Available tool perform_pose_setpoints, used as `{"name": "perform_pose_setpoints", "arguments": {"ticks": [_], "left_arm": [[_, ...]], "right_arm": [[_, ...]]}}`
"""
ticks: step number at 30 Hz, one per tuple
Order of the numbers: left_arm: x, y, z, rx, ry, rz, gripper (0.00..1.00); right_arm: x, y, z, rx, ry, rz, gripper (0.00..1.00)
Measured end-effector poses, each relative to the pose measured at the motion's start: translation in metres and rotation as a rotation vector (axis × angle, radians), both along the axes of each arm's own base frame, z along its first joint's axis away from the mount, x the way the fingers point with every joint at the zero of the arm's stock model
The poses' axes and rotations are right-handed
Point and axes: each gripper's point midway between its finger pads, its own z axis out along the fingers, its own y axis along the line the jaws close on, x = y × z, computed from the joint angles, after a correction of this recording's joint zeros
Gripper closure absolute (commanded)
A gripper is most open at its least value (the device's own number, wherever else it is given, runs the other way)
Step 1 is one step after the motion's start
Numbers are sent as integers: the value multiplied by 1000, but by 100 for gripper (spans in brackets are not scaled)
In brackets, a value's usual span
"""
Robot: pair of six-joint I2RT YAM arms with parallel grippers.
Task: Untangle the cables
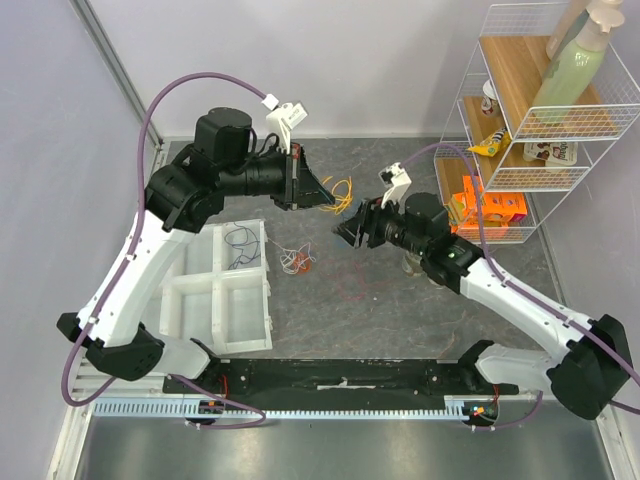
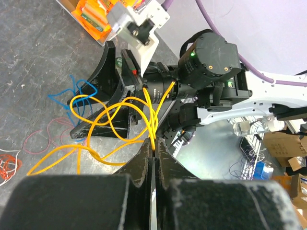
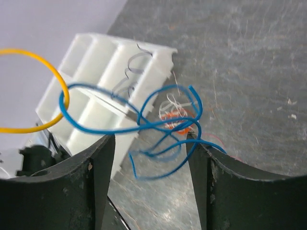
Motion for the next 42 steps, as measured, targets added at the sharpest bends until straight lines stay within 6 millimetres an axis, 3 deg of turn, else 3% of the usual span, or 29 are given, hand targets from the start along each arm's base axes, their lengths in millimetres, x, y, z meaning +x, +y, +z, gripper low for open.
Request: {"name": "perform_pose_setpoints", "arguments": {"ticks": [6, 13, 18, 23, 29, 37, 42], "left_arm": [[-1, -1, 13, -29, -9, 2, 98], [0, -2, 21, -53, -26, 4, 98], [-2, 1, 33, -79, -65, 14, 98], [-8, 11, 60, -138, -155, 39, 98], [-21, 29, 97, -219, -277, 82, 98], [-19, 48, 124, -259, -407, 172, 98], [-12, 52, 128, -256, -438, 210, 98]], "right_arm": [[10, -6, 52, 108, -70, -77, 31], [20, -14, 86, 141, -129, -141, 48], [24, -20, 87, 121, -136, -177, 75], [27, -35, 81, 63, -127, -242, 100], [25, -57, 118, 61, -192, -325, 100], [9, -92, 204, 159, -348, -419, 100], [1, -104, 221, 185, -374, -450, 100]]}}
